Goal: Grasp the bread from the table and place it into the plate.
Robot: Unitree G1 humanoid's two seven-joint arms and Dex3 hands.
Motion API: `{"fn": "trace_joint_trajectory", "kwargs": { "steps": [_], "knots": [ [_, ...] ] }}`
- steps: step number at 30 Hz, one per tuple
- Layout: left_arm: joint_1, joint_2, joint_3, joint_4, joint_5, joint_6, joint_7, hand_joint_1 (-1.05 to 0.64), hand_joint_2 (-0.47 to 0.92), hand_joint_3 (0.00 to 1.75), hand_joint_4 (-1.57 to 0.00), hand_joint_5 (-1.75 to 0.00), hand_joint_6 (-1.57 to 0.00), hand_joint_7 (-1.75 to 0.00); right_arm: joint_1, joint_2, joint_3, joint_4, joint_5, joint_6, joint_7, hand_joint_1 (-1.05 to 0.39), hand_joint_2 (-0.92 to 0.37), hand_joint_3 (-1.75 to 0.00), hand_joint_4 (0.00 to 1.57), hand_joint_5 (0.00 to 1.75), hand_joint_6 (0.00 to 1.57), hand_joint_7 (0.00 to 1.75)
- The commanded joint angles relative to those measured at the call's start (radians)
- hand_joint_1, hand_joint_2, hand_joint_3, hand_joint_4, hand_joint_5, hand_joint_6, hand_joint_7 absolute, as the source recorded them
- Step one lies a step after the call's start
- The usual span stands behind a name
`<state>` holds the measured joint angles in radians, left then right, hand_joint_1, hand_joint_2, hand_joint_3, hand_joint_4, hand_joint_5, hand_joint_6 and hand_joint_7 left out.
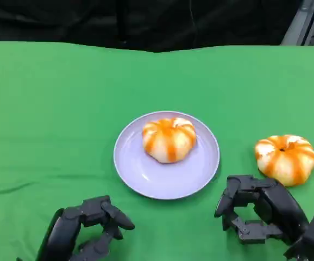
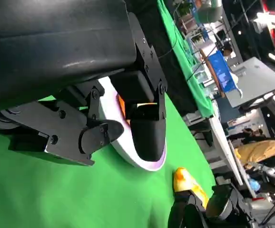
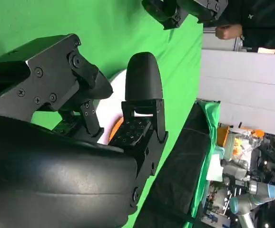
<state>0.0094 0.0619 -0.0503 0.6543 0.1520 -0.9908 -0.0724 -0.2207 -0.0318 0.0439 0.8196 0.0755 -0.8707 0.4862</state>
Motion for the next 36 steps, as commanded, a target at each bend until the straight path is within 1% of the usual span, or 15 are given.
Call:
{"fn": "trace_joint_trajectory", "kwargs": {
  "steps": [1,11,14,28,36],
  "knots": [
    [-0.015,0.017,0.002,0.017,-0.001,-0.013,0.008,-0.04,0.62,0.99,-0.75,-1.66,-0.75,-1.40,0.001,-0.011,-0.008,0.008,0.005,-0.014,-0.004,0.05,-0.58,-1.05,0.91,1.45,0.92,1.12],
    [-0.010,0.022,-0.006,-0.001,0.012,0.009,0.003,-0.09,0.60,1.04,-0.74,-1.71,-0.73,-1.46,0.002,-0.011,-0.006,0.011,-0.004,-0.023,-0.011,0.03,-0.58,-1.03,0.91,1.45,0.92,1.12],
    [-0.011,0.022,-0.008,-0.001,0.009,0.007,0.003,-0.08,0.59,1.05,-0.74,-1.71,-0.73,-1.46,0.002,-0.009,-0.006,0.011,-0.001,-0.023,-0.009,0.03,-0.58,-1.03,0.92,1.45,0.92,1.11],
    [-0.010,0.026,-0.015,-0.003,0.005,0.009,0.005,-0.07,0.58,1.06,-0.76,-1.68,-0.75,-1.43,0.009,-0.007,-0.003,0.000,-0.003,-0.012,-0.007,0.04,-0.57,-1.06,0.91,1.45,0.93,1.12],
    [-0.012,0.032,-0.014,-0.005,0.011,0.006,0.007,-0.06,0.58,1.07,-0.75,-1.68,-0.76,-1.42,0.006,-0.006,-0.005,0.012,0.003,-0.026,0.002,0.05,-0.56,-1.06,0.92,1.45,0.92,1.13]
  ]
}}
